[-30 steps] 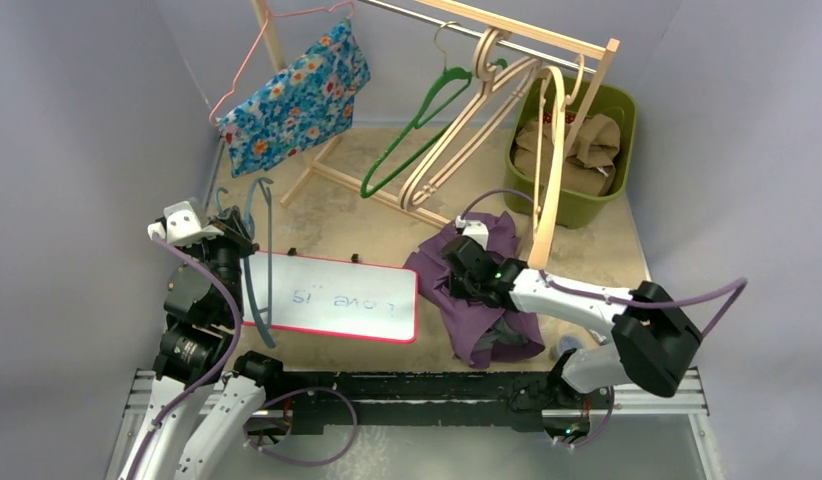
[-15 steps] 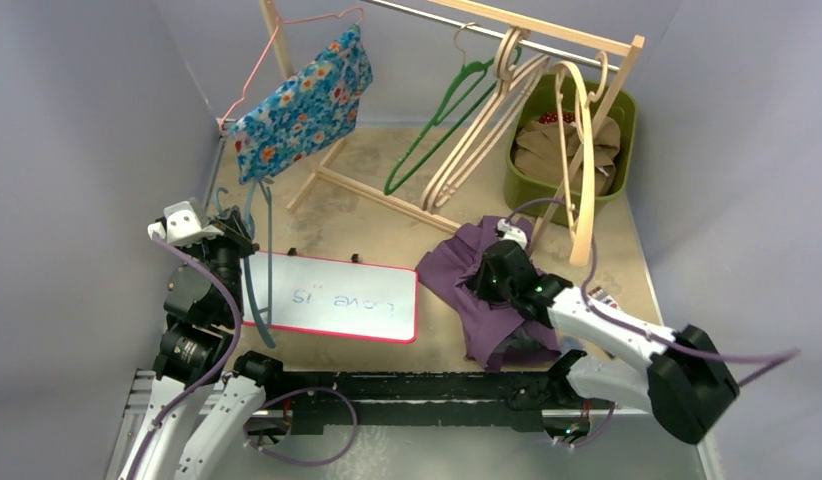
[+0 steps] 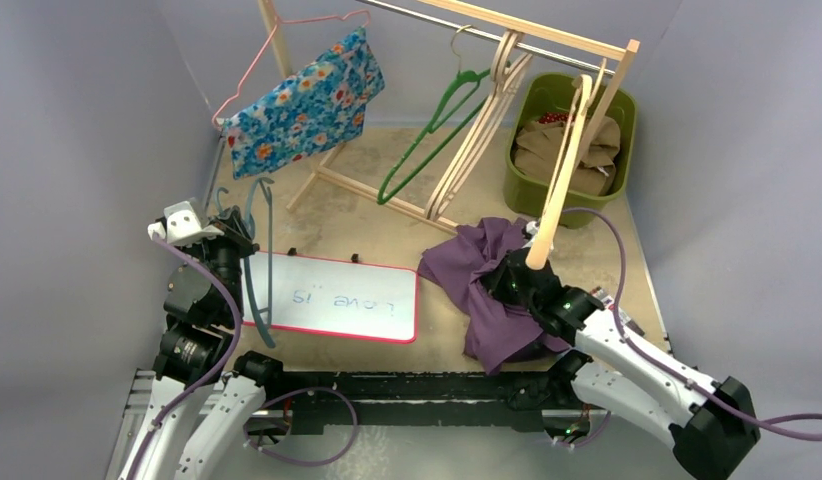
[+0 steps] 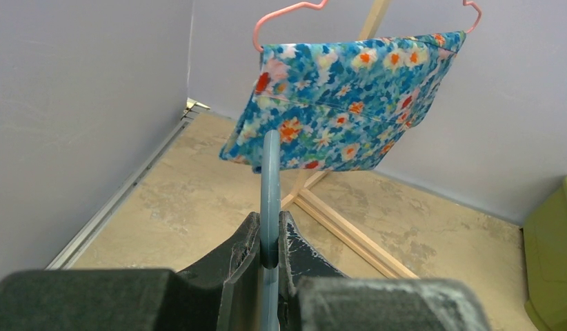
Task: Remove the skirt from the hanger
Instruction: Adjust the skirt at the center of the board, then place the skirt in the bin.
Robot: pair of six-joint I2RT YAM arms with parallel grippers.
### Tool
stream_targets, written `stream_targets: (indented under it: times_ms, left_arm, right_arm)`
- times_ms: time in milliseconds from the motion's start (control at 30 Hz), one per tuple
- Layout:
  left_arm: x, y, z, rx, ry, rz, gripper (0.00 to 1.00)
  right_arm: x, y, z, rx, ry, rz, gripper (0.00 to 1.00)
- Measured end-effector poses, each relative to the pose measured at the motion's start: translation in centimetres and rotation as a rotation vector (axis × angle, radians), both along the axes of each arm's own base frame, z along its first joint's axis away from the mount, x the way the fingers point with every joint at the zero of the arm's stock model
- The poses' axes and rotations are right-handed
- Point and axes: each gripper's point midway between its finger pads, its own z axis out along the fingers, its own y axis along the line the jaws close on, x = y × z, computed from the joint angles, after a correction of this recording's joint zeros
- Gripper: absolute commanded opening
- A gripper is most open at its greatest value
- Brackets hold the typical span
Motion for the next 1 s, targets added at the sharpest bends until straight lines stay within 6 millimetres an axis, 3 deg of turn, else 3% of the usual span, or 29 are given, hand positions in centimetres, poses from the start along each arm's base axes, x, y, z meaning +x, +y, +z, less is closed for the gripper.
stream_targets:
  times_ms: [167,500,833,1000]
  left_arm:
    - [0.0,-0.1,0.0,0.0,-0.002,-0.004,0.0]
    - [-0.2,0.0,0.2,-0.003,-0.011,-0.005,0.0]
    - [-0.3,0.0,0.3,-0.004,-0.015,-0.006,0.0]
    - [-0.5,0.1,0.5,-0.007,-0.022,-0.005,0.0]
  right_arm:
    - [0.4,-1.7,2.4,-0.02,-0.014,-0.106,0.0]
    - [0.4,-5.4,5.2,-0.07,-0.078,-0.267,0.0]
    - [3.1,-9.7,7.7,-0.161,-0.13,-0.398,0.0]
    - [3.7,-10.5,10.1,-0.178,-0.183,-0.406,0.0]
